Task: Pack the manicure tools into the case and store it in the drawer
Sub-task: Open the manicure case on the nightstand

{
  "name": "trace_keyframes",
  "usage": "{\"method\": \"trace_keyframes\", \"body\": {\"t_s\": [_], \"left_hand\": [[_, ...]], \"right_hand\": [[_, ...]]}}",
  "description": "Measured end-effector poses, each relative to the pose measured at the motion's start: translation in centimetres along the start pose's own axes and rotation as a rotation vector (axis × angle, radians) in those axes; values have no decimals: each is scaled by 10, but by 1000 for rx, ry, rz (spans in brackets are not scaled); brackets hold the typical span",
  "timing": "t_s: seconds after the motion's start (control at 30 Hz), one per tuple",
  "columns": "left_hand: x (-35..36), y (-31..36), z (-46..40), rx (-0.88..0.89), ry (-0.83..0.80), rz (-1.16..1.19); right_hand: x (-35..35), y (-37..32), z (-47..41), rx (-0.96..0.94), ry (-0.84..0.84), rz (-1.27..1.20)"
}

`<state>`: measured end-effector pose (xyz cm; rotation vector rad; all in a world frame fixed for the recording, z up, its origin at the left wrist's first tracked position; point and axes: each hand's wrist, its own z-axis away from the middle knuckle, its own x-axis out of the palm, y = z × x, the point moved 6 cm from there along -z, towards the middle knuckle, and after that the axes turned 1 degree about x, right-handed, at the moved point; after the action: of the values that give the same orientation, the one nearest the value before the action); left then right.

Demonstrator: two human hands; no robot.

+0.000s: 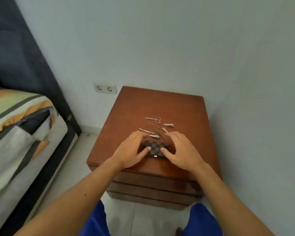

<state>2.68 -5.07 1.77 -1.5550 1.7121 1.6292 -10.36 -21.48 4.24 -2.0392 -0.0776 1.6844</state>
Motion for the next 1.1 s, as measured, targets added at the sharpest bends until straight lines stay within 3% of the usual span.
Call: {"method": "trace_keyframes", "body": {"t_s": [0.67,0.9,1.1], "left_hand": [[25,-30,15,-84,-49,8],[26,-33,15,-176,-3,108],[25,-32,26,-145,65,94]], "right_hand": [[25,8,24,-18,-7,-148],[6,16,5,118,122,-307],[1,34,-29,254,173,-363]]}}
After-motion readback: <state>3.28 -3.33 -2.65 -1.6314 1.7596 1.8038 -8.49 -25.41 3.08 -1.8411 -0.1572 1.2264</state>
